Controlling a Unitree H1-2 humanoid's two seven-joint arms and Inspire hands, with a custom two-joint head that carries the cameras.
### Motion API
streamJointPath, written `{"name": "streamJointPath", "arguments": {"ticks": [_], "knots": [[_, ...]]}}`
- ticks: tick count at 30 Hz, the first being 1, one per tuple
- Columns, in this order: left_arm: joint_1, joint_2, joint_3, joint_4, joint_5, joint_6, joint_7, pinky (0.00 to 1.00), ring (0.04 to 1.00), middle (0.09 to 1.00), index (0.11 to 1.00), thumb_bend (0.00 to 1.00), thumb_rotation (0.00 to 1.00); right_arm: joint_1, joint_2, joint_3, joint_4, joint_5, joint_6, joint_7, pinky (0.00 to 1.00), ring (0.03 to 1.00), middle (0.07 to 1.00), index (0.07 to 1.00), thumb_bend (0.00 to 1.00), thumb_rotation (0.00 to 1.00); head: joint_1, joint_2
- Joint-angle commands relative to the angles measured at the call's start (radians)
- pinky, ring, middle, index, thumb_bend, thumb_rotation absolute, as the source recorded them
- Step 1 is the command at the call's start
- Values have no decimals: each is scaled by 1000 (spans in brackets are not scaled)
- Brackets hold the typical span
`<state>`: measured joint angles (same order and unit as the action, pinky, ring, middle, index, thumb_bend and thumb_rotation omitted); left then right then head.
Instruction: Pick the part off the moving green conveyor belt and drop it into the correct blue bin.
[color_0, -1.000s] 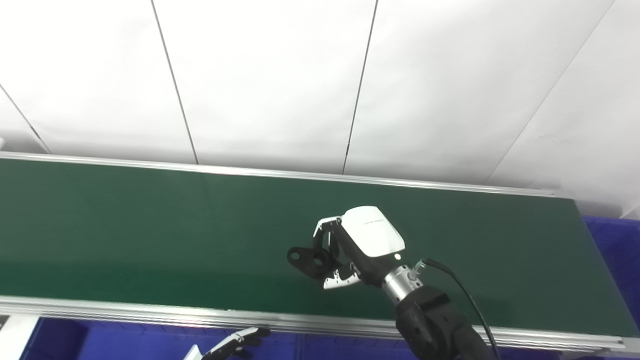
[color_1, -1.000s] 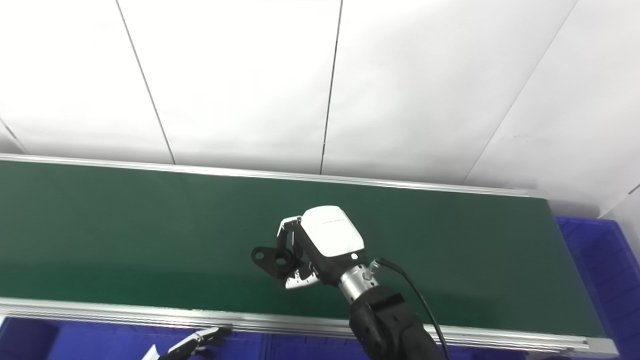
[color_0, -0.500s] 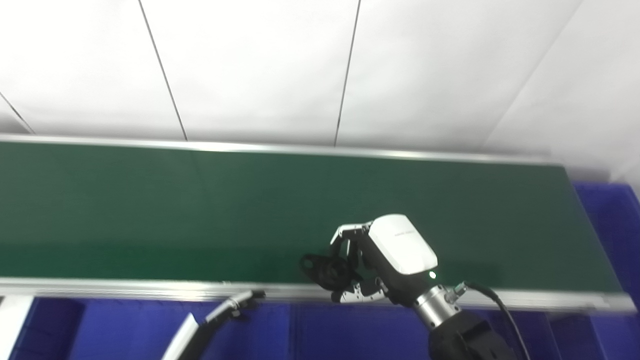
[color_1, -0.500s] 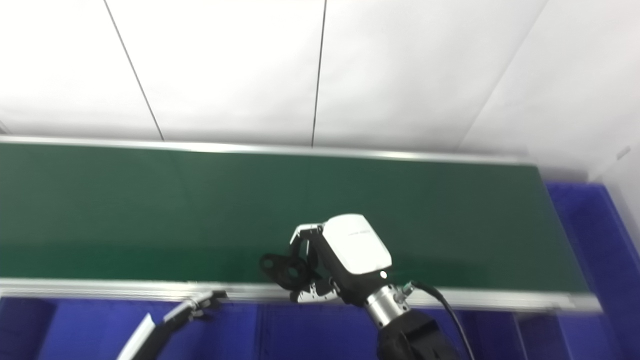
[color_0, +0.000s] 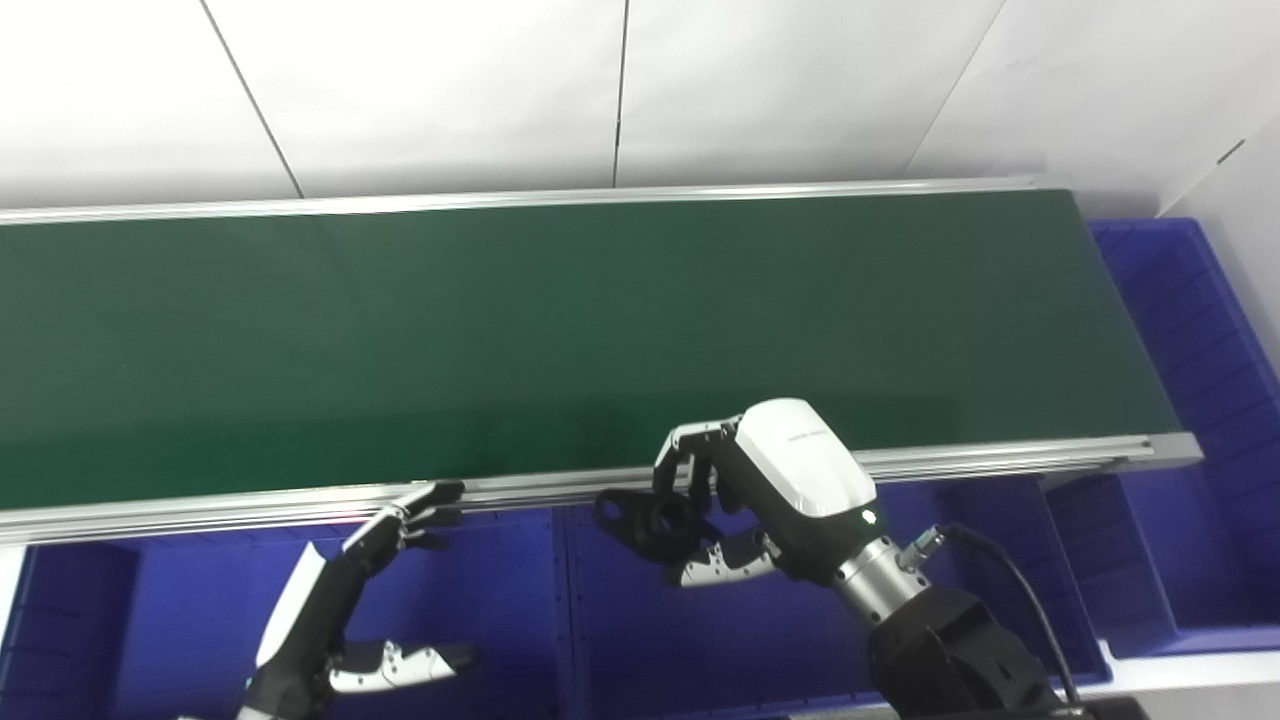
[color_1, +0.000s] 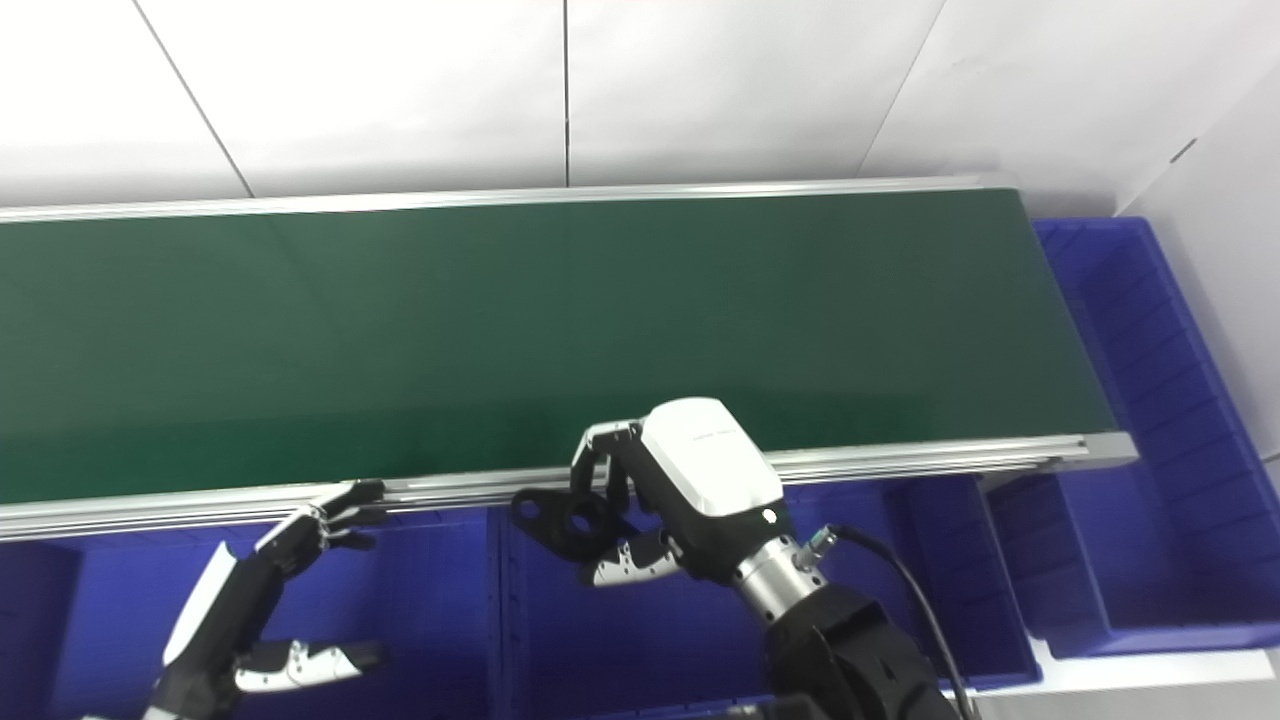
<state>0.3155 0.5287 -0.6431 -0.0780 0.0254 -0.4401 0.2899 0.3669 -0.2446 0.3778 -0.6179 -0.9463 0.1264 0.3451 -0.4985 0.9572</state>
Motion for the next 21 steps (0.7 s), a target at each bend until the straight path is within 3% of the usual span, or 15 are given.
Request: {"name": "streamJointPath", "arguments": {"ticks": [1, 6, 8, 10, 13, 21], "knots": [[21, -17, 40, -40, -7, -30, -55, 684, 773, 837, 817, 788, 417, 11, -10, 7, -5, 16, -49, -7, 217, 283, 382, 489, 516, 123, 0, 2], [58, -78, 147, -44, -43, -30, -172, 685, 769, 825, 817, 759, 410, 26, -35, 14, 90, 12, -97, -69, 218, 288, 377, 488, 516, 122, 2, 21], [68, -102, 188, -43, -58, -30, -228, 689, 769, 823, 819, 755, 419, 21, -42, 13, 130, 12, -104, -89, 232, 303, 449, 486, 527, 31, -1, 27], [82, -124, 227, -48, -63, -30, -273, 690, 767, 819, 820, 759, 427, 19, -43, 10, 157, 12, -106, -102, 231, 305, 470, 486, 530, 6, 0, 30], [91, -157, 282, -48, -79, -30, -358, 693, 771, 821, 820, 752, 424, 7, -35, 6, 235, -4, -91, -133, 207, 277, 472, 486, 532, 0, -2, 35], [118, -256, 423, -55, -93, -30, -527, 676, 759, 814, 817, 753, 428, -49, -6, 25, 371, -59, -40, -118, 185, 259, 471, 488, 531, 0, -2, 50]]}}
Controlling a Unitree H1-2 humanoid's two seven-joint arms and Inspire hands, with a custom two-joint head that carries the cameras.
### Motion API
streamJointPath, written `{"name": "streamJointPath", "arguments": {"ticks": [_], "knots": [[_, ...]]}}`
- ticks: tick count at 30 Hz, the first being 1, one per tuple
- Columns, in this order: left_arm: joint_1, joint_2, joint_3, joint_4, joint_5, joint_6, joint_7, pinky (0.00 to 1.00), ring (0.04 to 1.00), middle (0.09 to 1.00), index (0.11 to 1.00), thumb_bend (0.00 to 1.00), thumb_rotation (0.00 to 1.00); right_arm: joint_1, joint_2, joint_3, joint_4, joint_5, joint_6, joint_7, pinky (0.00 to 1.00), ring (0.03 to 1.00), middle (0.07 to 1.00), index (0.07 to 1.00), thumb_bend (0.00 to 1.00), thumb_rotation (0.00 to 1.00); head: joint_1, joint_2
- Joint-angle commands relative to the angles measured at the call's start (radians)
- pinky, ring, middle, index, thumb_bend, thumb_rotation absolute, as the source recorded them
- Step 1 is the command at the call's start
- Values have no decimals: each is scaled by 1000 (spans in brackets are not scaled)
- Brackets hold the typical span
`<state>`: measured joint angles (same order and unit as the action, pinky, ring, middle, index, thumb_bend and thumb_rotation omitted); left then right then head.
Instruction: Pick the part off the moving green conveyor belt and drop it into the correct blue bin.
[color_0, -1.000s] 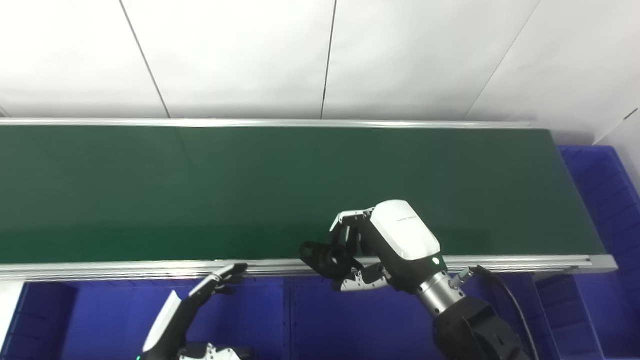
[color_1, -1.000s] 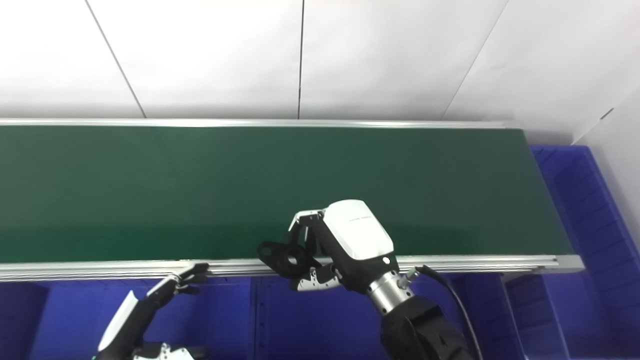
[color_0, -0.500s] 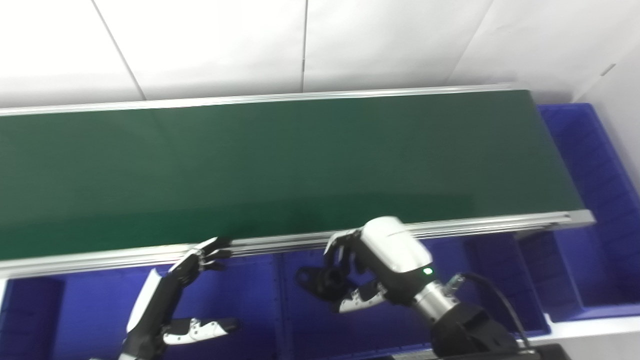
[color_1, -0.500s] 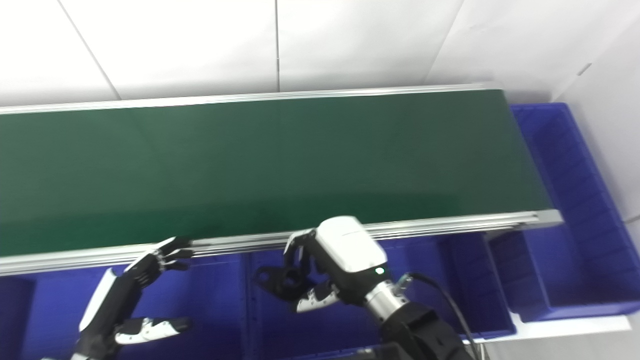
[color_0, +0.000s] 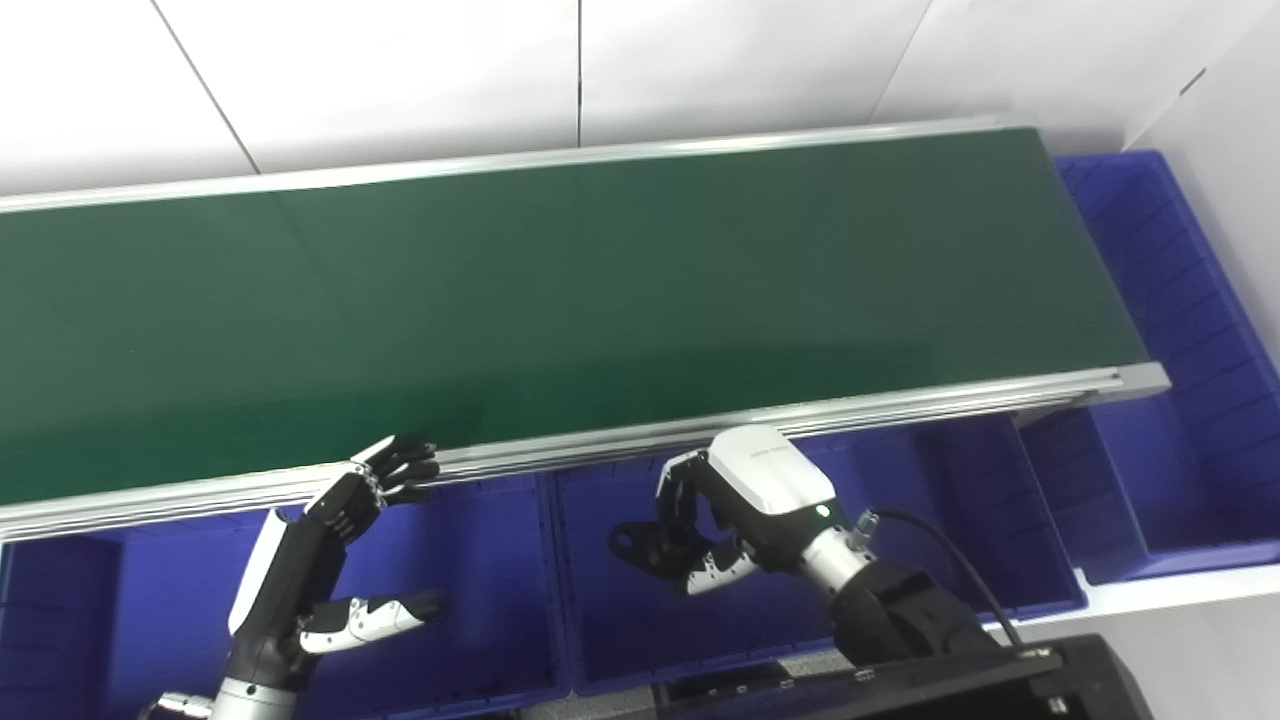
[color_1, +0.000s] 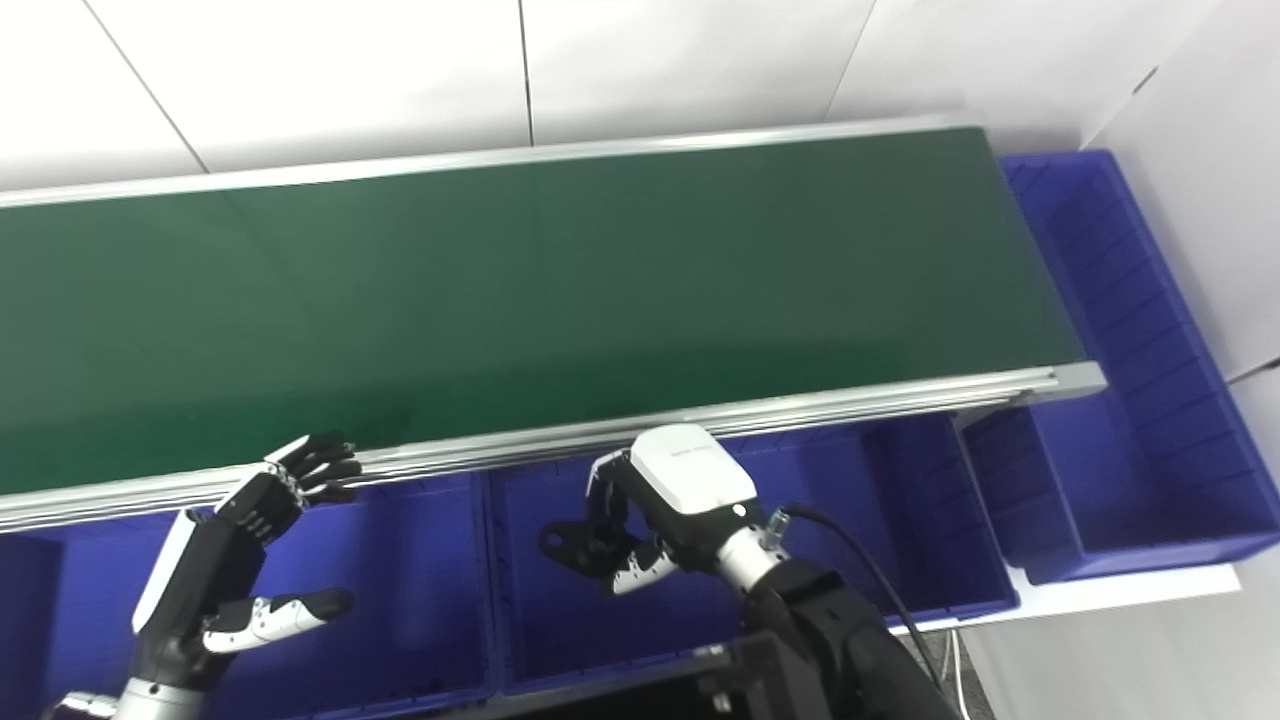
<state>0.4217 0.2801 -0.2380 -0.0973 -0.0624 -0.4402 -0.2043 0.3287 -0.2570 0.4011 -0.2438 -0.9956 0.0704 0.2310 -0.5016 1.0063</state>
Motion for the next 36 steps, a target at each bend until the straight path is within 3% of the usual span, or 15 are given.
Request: {"name": "streamJointPath", "arguments": {"ticks": [1, 3, 6, 7, 8, 9, 11, 13, 15, 17, 25, 32, 36], "knots": [[15, -19, 32, -34, -6, -30, -48, 674, 758, 814, 817, 751, 429, -17, 8, 7, 11, -18, 22, 1, 186, 260, 471, 488, 531, 0, 0, 4], [19, -36, 54, -33, -7, -30, -76, 671, 752, 810, 815, 761, 428, -27, 7, 19, 28, -35, 32, 26, 183, 256, 472, 488, 530, 0, 4, 3], [25, -62, 83, -37, -6, -30, -110, 671, 751, 809, 814, 767, 445, -34, 1, 37, 35, -67, 55, 80, 293, 382, 483, 491, 522, 7, 7, 4], [28, -71, 93, -38, -10, -30, -123, 669, 751, 809, 814, 767, 446, -34, -4, 44, 30, -84, 60, 101, 348, 442, 521, 493, 518, 40, 8, 4], [30, -80, 102, -38, -13, -30, -135, 668, 751, 808, 816, 766, 445, -34, -9, 51, 26, -96, 65, 116, 472, 567, 624, 496, 508, 127, 8, 4], [33, -88, 112, -39, -14, -30, -146, 668, 751, 808, 816, 766, 445, -34, -19, 59, 15, -111, 64, 134, 484, 580, 634, 497, 507, 136, 10, 6], [38, -102, 128, -42, -14, -30, -164, 673, 753, 808, 816, 758, 442, -33, -32, 68, -5, -126, 65, 165, 709, 724, 737, 702, 584, 535, 12, 7], [40, -117, 146, -40, -20, -30, -189, 670, 753, 808, 816, 758, 440, -25, -31, 63, -36, -131, 89, 208, 791, 789, 791, 775, 625, 714, 19, 7], [41, -128, 162, -37, -31, -30, -221, 672, 757, 812, 819, 756, 432, -13, -29, 53, -68, -120, 104, 235, 831, 839, 835, 815, 661, 800, 22, 6], [44, -139, 176, -39, -34, -30, -244, 676, 758, 814, 817, 760, 425, 3, -29, 39, -96, -90, 101, 237, 843, 882, 882, 849, 685, 785, 27, 5], [55, -175, 230, -30, -48, -30, -329, 675, 765, 825, 816, 761, 402, 99, -34, 5, -195, 16, 34, 93, 813, 909, 926, 893, 673, 679, 73, -7], [66, -200, 260, -27, -35, -30, -368, 673, 766, 833, 816, 767, 404, 190, 2, -25, -252, 152, -23, -56, 769, 860, 878, 858, 650, 568, 149, -24], [81, -196, 247, -45, 3, -30, -349, 665, 766, 831, 818, 773, 388, 239, 40, -37, -262, 318, -94, -133, 736, 807, 829, 831, 600, 473, 230, -38]]}}
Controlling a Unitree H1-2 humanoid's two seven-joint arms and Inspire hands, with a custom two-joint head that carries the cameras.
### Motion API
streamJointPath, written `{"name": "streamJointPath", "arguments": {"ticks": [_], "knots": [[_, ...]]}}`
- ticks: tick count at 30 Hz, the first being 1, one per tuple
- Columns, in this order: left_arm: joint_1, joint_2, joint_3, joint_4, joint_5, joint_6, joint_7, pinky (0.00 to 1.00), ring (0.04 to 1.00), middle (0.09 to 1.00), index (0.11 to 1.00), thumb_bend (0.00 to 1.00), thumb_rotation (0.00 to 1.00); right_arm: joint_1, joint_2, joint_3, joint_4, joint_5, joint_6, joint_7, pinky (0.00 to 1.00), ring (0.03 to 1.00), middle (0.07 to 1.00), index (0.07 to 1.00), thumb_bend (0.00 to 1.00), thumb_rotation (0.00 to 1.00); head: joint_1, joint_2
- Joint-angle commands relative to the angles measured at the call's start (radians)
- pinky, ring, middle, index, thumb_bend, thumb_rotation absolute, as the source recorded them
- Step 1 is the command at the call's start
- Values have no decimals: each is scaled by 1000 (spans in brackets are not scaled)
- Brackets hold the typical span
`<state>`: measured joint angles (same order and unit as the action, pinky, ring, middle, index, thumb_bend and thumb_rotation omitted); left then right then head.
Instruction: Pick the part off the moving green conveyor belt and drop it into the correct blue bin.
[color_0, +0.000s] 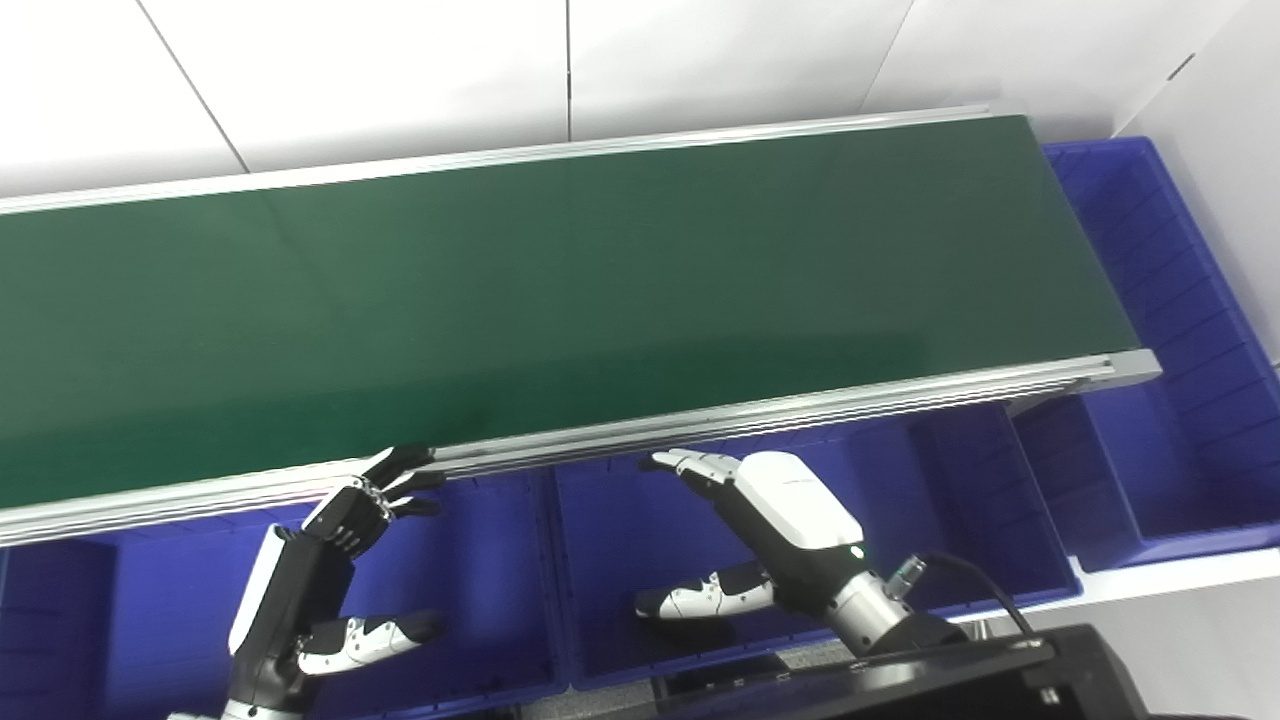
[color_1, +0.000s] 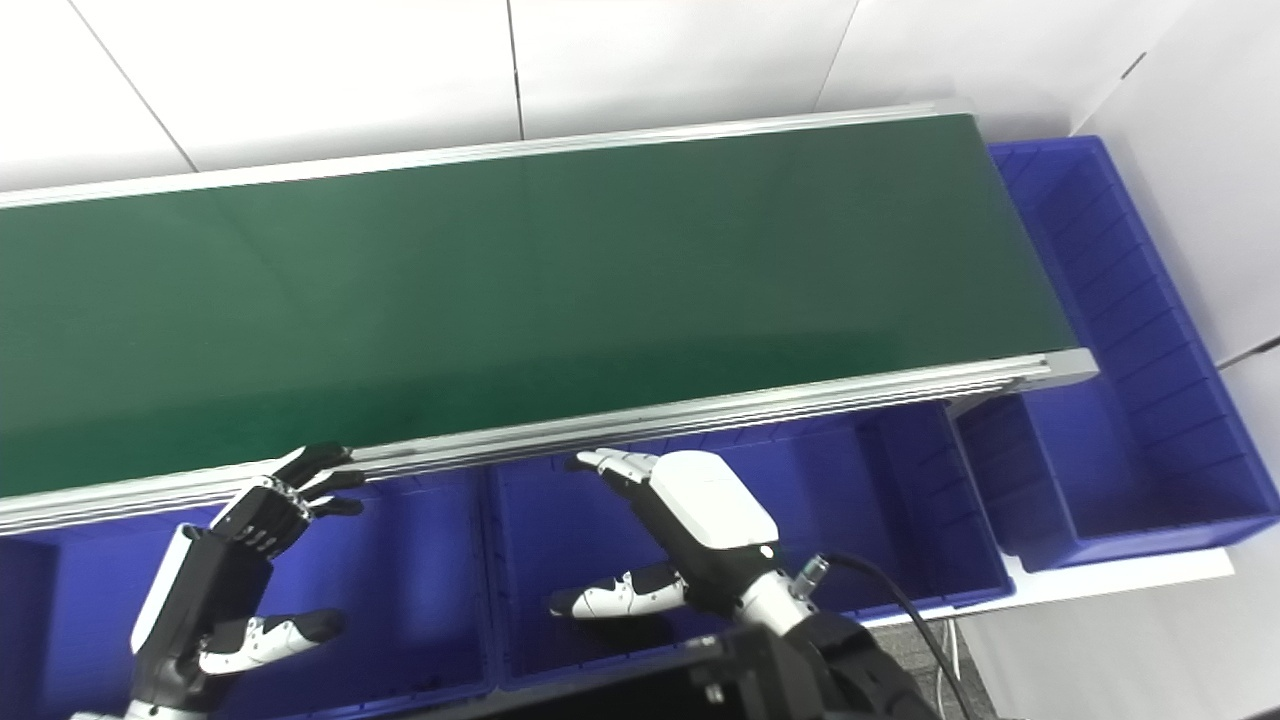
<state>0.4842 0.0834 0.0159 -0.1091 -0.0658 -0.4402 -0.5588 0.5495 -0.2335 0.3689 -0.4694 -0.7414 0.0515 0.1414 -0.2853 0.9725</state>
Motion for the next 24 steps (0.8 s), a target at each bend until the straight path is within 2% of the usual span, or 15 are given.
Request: {"name": "streamJointPath", "arguments": {"ticks": [1, 6, 9, 12, 15, 18, 20, 24], "knots": [[21, 1, -12, -38, 12, -30, 9, 665, 767, 831, 818, 773, 387, 27, 24, -7, -33, 103, -93, -58, 734, 805, 827, 830, 599, 470, 23, -8], [38, 14, -49, -59, 58, -30, 64, 657, 761, 834, 814, 774, 369, 47, 35, -1, 8, 155, -197, -121, 689, 782, 815, 831, 593, 487, 63, -25], [44, 30, -79, -59, 80, -30, 107, 667, 772, 844, 814, 765, 359, 52, 53, 3, 60, 197, -244, -149, 717, 792, 832, 857, 629, 538, 88, -36], [46, 52, -117, -57, 106, -30, 164, 671, 777, 847, 817, 764, 364, 53, 58, 9, 95, 192, -271, -170, 720, 793, 836, 864, 621, 497, 102, -44], [51, 70, -160, -58, 128, -30, 232, 675, 780, 848, 815, 768, 364, 51, 66, 3, 137, 188, -298, -199, 713, 788, 832, 860, 615, 461, 141, -72], [53, 94, -209, -47, 148, -30, 303, 672, 778, 846, 815, 766, 366, 48, 70, -10, 167, 219, -306, -207, 688, 784, 840, 874, 573, 469, 162, -90], [52, 117, -251, -29, 168, -30, 364, 663, 775, 846, 813, 769, 374, 46, 66, -19, 191, 250, -323, -209, 685, 791, 852, 881, 561, 453, 191, -127], [41, 167, -337, -3, 204, -30, 486, 669, 783, 852, 811, 766, 379, 44, 65, -28, 225, 254, -350, -219, 676, 792, 856, 880, 562, 444, 201, -155]]}}
